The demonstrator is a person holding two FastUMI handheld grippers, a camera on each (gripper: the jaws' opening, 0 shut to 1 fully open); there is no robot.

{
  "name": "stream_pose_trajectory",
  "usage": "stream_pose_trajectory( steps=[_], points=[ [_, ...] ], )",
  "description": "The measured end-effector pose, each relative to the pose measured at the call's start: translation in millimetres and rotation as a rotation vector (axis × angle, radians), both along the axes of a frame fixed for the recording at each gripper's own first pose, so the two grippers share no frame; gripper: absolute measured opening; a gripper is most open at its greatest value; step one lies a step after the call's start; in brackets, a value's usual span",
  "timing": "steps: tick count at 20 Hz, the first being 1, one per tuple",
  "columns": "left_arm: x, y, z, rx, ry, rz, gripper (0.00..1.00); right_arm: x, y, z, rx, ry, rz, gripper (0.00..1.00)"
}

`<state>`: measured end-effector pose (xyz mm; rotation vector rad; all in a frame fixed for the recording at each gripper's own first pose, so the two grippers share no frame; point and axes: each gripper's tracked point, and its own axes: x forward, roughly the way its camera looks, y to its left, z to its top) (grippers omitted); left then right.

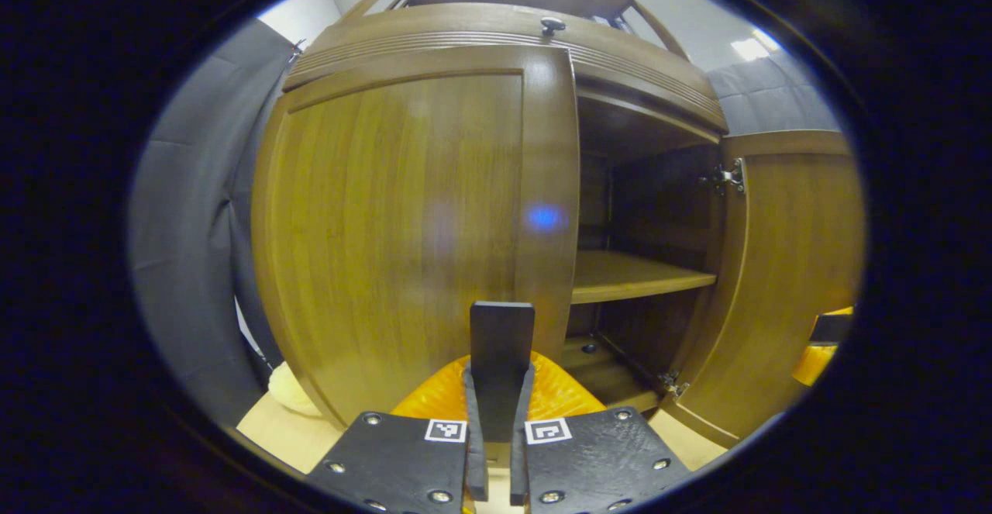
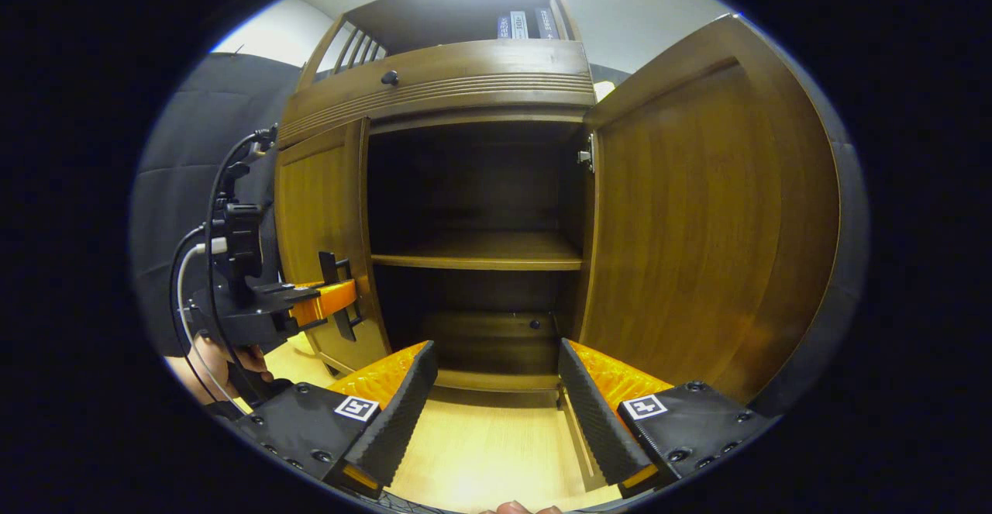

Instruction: Open the right door of the double-door shoe cabinet with the right hand, and open the left door with the left hand.

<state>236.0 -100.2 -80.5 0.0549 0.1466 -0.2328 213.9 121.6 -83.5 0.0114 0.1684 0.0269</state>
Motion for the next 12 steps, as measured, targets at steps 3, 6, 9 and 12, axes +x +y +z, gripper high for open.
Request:
stream_pose_trajectory(
  steps=[3, 6, 9, 12],
  points=[
    [-13.0, 5.5, 3.3, 0.006, -0.007, -0.003, 0.13, -4.9, 9.5, -0.2, -0.003, -0.005, 0.001, 0.94],
    [-30.4, 16.0, 1.9, 0.006, -0.014, -0.004, 0.13, -8.5, 15.2, 1.9, 0.001, -0.019, -0.006, 0.94],
    [-46.3, 28.9, 2.5, 0.007, -0.024, -0.002, 0.14, -11.8, 24.2, 0.9, 0.007, -0.015, -0.004, 0.94],
    [-65.1, 44.6, 5.3, 0.007, -0.035, 0.004, 0.14, -13.4, 33.8, -0.9, 0.009, -0.008, 0.011, 0.94]
  ],
)
